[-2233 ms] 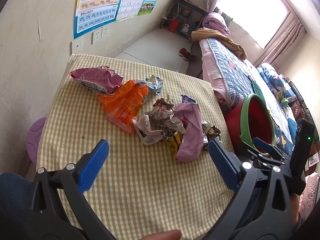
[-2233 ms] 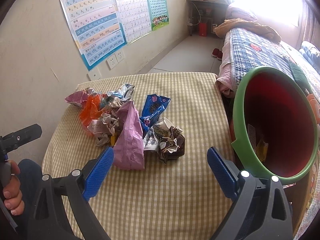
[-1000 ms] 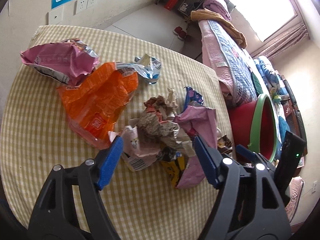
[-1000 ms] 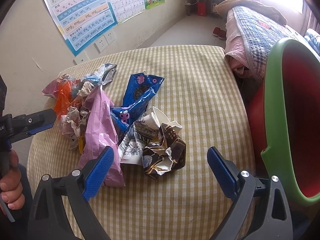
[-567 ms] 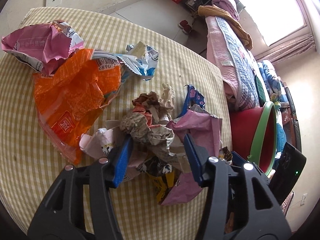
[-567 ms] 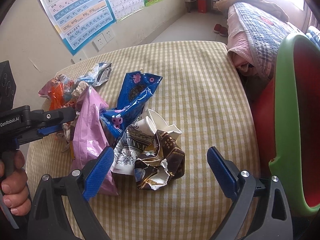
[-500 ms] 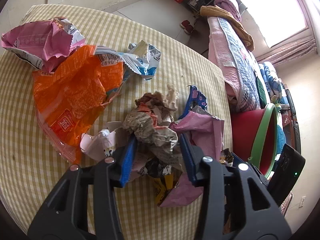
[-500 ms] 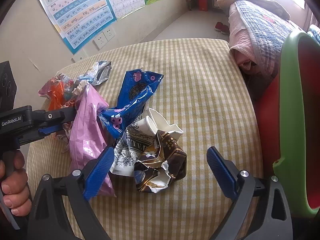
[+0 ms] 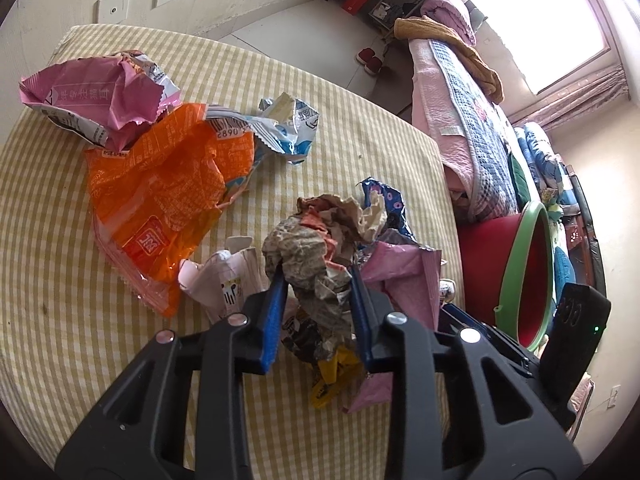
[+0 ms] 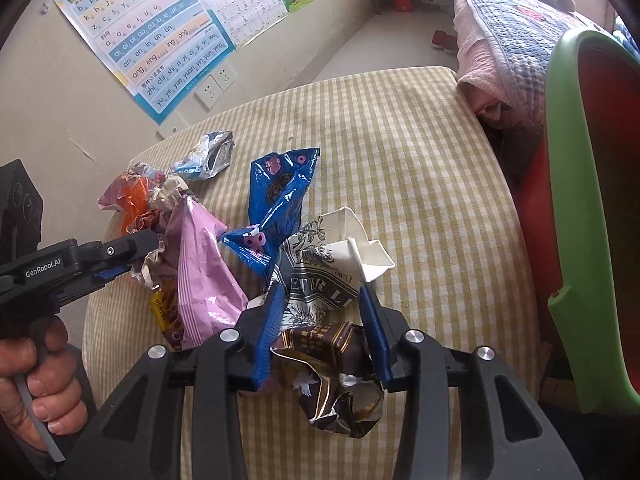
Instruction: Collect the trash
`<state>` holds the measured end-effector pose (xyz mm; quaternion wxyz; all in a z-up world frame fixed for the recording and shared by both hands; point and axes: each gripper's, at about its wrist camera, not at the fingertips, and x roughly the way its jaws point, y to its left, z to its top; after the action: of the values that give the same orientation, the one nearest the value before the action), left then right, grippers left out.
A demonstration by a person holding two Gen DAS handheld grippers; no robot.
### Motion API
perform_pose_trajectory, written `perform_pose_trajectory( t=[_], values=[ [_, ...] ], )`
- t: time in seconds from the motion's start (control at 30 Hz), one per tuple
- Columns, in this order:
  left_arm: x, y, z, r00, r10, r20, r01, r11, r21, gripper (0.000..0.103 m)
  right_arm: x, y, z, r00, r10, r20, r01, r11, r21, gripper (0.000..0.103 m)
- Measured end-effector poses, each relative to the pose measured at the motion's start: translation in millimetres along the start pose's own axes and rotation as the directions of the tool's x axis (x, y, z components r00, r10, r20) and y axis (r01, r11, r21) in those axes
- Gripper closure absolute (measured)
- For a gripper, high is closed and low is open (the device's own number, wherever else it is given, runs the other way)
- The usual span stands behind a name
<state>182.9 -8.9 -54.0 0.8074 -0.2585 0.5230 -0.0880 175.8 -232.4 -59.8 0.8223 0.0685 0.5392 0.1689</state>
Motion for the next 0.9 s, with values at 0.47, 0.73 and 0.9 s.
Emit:
perform_pose_trajectory(
  t=[0.47, 0.73, 0.9],
  values=[
    [-31, -3, -22, 0.999, 0.006, 0.041, -0.007, 1.000, 0.020, 0.074, -18, -6, -16, 0.999, -0.031, 0.008, 0.031, 0.999, 0.008, 0.027],
    [-46, -13, -37, 0.984, 0.140, 0.110, -0.155, 0.978, 0.138, 0.074, -3, -23, -28, 0.996, -0.065, -0.066, 0.068, 0.997, 0.047, 0.025],
    [-44, -2, -40, 0.981, 0.171, 0.095, -0.182, 0.975, 0.125, 0.074, -2, -20, -29, 0.996, -0.057, -0.075, 0.060, 0.998, 0.032, 0.038]
  ],
)
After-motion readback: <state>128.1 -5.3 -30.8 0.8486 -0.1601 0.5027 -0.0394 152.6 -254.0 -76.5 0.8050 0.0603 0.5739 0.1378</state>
